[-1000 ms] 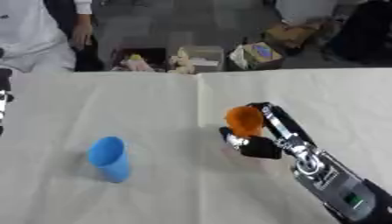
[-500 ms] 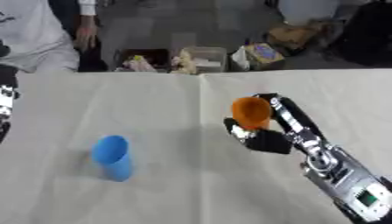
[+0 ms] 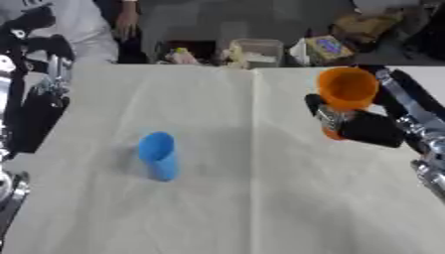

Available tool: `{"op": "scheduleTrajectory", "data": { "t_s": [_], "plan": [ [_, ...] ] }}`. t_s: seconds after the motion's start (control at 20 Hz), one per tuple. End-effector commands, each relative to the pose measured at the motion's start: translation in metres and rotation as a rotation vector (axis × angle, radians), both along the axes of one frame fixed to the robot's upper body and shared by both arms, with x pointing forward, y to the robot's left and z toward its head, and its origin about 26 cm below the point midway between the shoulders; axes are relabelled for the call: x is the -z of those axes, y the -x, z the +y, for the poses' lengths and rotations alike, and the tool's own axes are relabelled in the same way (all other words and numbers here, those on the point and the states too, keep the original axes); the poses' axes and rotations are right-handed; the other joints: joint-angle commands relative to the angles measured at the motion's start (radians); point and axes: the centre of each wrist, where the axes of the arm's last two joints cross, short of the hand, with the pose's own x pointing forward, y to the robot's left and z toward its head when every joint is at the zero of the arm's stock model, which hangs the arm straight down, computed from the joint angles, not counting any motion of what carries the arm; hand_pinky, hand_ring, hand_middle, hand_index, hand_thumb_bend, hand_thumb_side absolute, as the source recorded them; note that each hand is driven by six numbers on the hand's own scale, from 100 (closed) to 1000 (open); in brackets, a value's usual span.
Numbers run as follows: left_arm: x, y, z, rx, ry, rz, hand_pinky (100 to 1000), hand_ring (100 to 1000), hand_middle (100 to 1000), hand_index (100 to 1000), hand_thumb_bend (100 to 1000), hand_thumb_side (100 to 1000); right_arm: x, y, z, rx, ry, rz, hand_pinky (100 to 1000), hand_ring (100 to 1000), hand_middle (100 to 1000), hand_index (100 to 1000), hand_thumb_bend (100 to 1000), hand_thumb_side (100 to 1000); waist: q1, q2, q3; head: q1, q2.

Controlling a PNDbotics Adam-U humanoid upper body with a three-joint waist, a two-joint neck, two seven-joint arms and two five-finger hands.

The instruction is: Pour the contents of one cup into another cup.

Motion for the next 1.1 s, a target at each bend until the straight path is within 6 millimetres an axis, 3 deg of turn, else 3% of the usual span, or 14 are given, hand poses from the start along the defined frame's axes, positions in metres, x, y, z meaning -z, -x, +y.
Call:
{"op": "scheduleTrajectory", "data": {
  "t_s": [0.05,0.3,0.4,0.85,1.1],
  "plan": [
    [-0.010,0.004,-0.003,-0.041,-0.050,-0.034,629,780,823,905,100,841,-0.018,0.013,-0.006,0.005,0.001,-0.047,536,510,520,630,100,404,-0.001,-0.028,-0.001,0.005,0.018],
    [-0.010,0.005,-0.008,-0.086,-0.132,-0.012,656,790,827,1000,292,821,-0.028,0.023,-0.010,0.011,-0.011,-0.062,530,506,516,625,100,406,-0.007,-0.035,-0.007,-0.003,0.038],
    [-0.010,0.004,-0.009,-0.092,-0.166,0.012,664,799,835,1000,324,838,-0.031,0.026,-0.011,0.013,-0.016,-0.070,529,505,516,625,100,405,-0.010,-0.038,-0.009,-0.005,0.043],
    [-0.010,0.003,-0.009,-0.092,-0.238,0.076,703,841,864,990,361,888,-0.036,0.033,-0.016,0.011,-0.052,-0.041,524,502,512,621,100,407,-0.014,-0.047,-0.009,-0.011,0.053],
    [-0.004,-0.002,-0.007,-0.096,-0.283,0.135,778,894,901,1000,405,925,-0.036,0.034,-0.018,0.014,-0.062,-0.015,521,499,510,618,100,408,-0.015,-0.049,-0.012,-0.007,0.050]
  ]
}}
